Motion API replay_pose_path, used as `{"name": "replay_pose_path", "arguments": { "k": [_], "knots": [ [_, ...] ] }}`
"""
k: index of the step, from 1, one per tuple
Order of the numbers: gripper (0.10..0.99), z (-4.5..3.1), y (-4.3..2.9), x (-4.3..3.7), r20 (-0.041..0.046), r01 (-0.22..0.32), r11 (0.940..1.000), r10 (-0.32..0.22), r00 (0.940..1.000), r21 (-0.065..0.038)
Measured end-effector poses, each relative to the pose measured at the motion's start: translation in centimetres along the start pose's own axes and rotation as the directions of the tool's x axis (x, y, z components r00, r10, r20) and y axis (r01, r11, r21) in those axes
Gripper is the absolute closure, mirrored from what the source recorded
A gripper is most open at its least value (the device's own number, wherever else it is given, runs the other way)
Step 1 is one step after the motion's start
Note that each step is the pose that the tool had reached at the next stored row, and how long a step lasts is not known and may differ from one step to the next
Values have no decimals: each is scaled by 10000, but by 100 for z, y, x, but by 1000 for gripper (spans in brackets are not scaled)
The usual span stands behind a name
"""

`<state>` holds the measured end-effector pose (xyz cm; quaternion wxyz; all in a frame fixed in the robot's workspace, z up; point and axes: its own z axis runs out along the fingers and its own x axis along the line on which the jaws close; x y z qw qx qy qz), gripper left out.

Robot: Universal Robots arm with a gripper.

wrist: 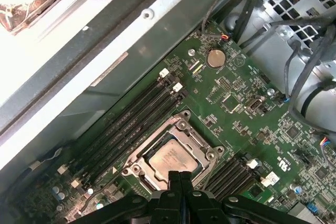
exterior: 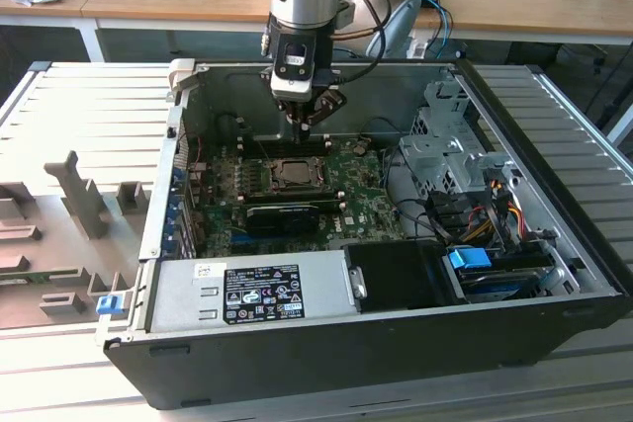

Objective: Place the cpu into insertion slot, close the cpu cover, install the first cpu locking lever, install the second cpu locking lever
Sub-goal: 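Install the first cpu locking lever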

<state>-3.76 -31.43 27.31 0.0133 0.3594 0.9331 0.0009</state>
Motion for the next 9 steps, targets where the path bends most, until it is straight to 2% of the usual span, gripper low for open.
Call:
{"name": "replay_pose_path", "arguments": {
  "k": [5, 9],
  "knots": [
    [980, 0, 0, 0, -9, 890, 9960, -890, 9960, -22],
    [980, 0, 0, 0, -15, 1623, 9867, -1623, 9867, -40]
  ]
}}
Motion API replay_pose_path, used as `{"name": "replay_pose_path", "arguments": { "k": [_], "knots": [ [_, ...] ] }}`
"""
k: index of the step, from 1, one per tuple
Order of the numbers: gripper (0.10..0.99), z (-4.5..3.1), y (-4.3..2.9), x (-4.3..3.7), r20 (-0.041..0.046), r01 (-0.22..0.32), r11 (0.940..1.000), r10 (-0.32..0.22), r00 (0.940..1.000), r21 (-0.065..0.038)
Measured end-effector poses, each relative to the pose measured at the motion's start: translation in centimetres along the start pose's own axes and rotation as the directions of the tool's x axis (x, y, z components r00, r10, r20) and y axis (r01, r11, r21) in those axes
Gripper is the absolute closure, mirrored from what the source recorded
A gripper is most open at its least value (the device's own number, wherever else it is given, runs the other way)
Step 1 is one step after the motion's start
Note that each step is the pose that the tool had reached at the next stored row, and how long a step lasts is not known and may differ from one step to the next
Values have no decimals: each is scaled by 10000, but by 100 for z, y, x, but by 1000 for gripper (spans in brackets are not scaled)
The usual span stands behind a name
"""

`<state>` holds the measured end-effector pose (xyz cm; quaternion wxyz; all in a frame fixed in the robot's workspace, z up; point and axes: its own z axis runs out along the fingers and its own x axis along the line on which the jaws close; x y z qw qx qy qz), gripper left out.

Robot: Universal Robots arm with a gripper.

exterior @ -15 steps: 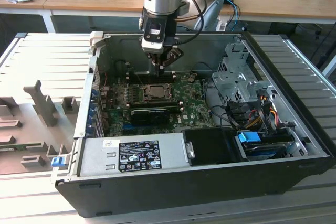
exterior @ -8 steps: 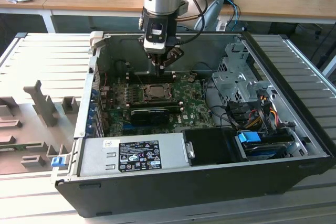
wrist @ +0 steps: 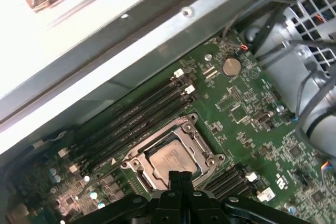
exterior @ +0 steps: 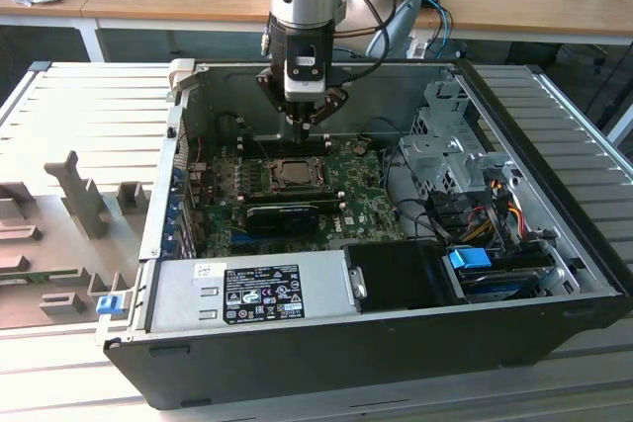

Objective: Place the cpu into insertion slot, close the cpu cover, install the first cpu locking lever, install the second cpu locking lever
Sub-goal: 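Install the first cpu locking lever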

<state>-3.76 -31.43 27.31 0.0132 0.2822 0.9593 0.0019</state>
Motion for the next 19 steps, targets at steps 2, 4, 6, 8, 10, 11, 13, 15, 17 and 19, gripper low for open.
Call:
{"name": "replay_pose_path", "arguments": {
  "k": [2, 4, 6, 8, 10, 11, 13, 15, 17, 19],
  "knots": [
    [980, 0, 0, 0, -1, 182, 9998, -182, 9998, -5],
    [980, 0, -1, 2, -3, 359, 9994, -359, 9994, -9],
    [980, 0, -4, 5, -5, 512, 9987, -512, 9987, -13],
    [980, 0, -5, 7, -8, 783, 9969, -783, 9969, -19],
    [980, 0, -5, 7, -10, 1010, 9949, -1010, 9949, -25],
    [980, 0, -5, 7, -11, 1143, 9934, -1143, 9935, -29],
    [980, 0, -5, 7, -14, 1499, 9887, -1499, 9887, -37],
    [980, 0, -5, 7, -16, 1902, 9817, -1903, 9817, -49],
    [980, 0, -5, 7, -19, 2332, 9724, -2332, 9724, -60],
    [980, 0, -5, 7, -21, 2734, 9619, -2735, 9619, -70]
  ]
}}
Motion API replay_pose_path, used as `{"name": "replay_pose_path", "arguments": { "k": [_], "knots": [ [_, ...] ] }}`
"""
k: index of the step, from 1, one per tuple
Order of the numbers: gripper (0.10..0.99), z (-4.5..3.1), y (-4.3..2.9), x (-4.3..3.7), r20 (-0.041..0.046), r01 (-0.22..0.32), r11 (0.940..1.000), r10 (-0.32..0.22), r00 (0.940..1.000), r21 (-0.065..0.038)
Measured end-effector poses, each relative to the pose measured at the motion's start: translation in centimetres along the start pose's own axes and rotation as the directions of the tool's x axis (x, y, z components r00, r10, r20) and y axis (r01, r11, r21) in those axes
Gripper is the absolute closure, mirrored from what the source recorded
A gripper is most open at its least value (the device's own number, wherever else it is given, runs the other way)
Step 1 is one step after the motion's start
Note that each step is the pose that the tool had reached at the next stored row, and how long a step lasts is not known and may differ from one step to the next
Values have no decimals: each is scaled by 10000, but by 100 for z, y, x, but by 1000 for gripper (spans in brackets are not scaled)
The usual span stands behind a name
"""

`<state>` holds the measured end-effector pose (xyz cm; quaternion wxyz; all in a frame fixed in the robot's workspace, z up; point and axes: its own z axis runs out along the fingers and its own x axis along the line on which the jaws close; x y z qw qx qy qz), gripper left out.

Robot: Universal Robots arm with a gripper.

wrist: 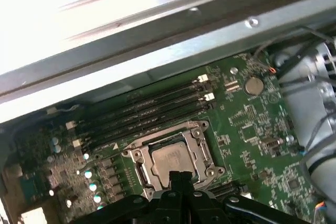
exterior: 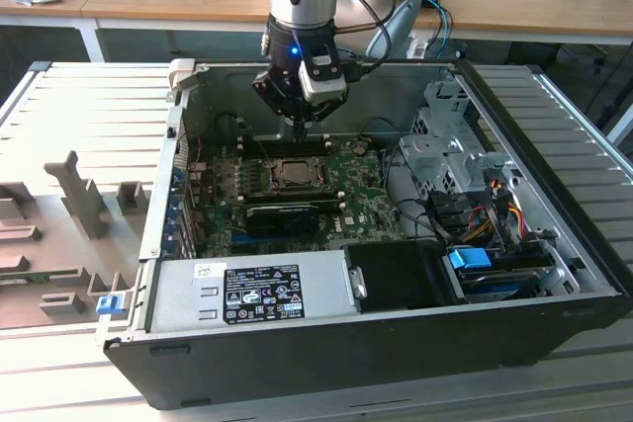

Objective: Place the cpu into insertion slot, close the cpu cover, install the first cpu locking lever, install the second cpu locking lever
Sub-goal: 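Install the first cpu locking lever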

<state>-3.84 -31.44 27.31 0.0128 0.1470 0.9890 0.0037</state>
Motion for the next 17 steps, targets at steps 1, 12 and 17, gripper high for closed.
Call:
{"name": "replay_pose_path", "arguments": {
  "k": [1, 12, 17],
  "knots": [
    [980, 0, 0, 0, -2, 151, 9999, -151, 9999, -4],
    [980, 0, 0, 0, -20, 2432, 9700, -2432, 9700, -62],
    [980, 0, 0, 0, -24, 3435, 9391, -3435, 9392, -90]
  ]
}}
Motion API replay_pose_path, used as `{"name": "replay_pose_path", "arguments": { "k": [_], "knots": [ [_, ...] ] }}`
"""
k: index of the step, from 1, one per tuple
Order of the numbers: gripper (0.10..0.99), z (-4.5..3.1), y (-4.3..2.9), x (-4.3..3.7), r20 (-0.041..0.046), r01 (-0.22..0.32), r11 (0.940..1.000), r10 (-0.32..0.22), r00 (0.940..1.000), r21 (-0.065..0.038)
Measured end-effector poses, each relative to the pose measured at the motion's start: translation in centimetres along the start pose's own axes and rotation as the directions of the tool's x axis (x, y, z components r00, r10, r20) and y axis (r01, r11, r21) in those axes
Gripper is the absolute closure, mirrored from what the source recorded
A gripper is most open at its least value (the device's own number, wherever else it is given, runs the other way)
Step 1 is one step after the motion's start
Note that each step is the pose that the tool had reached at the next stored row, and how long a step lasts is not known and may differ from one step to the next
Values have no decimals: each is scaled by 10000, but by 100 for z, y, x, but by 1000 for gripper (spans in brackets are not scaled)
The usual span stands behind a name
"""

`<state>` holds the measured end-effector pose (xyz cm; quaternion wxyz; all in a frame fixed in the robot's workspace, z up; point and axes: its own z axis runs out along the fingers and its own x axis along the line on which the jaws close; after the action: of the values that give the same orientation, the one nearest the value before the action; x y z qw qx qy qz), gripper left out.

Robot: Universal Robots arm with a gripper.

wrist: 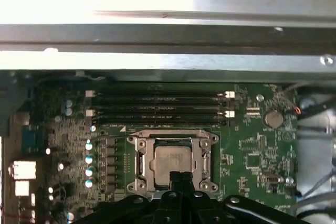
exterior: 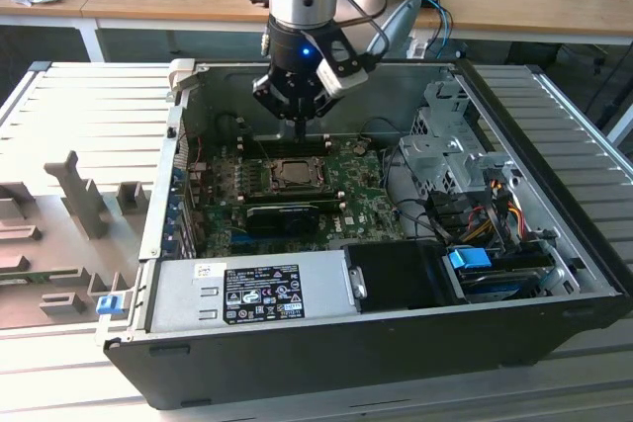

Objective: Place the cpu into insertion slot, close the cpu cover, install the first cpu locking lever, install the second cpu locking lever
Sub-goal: 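Install the first cpu locking lever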

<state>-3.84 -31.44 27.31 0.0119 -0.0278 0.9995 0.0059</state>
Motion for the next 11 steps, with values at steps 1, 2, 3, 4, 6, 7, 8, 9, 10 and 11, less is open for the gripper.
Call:
{"name": "replay_pose_path", "arguments": {
  "k": [1, 2, 3, 4, 6, 7, 8, 9, 10, 11],
  "knots": [
    [980, 0, 0, 0, -2, 168, 9999, -168, 9999, -4],
    [980, 0, 0, 0, -4, 394, 9992, -394, 9992, -10],
    [980, 0, 0, 0, -5, 487, 9988, -487, 9988, -12],
    [980, -1, -1, 9, -3, 503, 9987, -503, 9987, -37],
    [980, -1, 2, 40, -1, 502, 9987, -502, 9987, -57],
    [980, -1, 5, 94, 2, 500, 9987, -500, 9987, -82],
    [980, 0, 8, 151, 11, 503, 9986, -503, 9987, -164],
    [980, 1, 11, 210, 27, 501, 9983, -500, 9987, -314],
    [980, 1, 13, 242, 38, 501, 9979, -500, 9987, -419],
    [980, 1, 15, 276, 52, 499, 9973, -497, 9988, -541]
  ]
}}
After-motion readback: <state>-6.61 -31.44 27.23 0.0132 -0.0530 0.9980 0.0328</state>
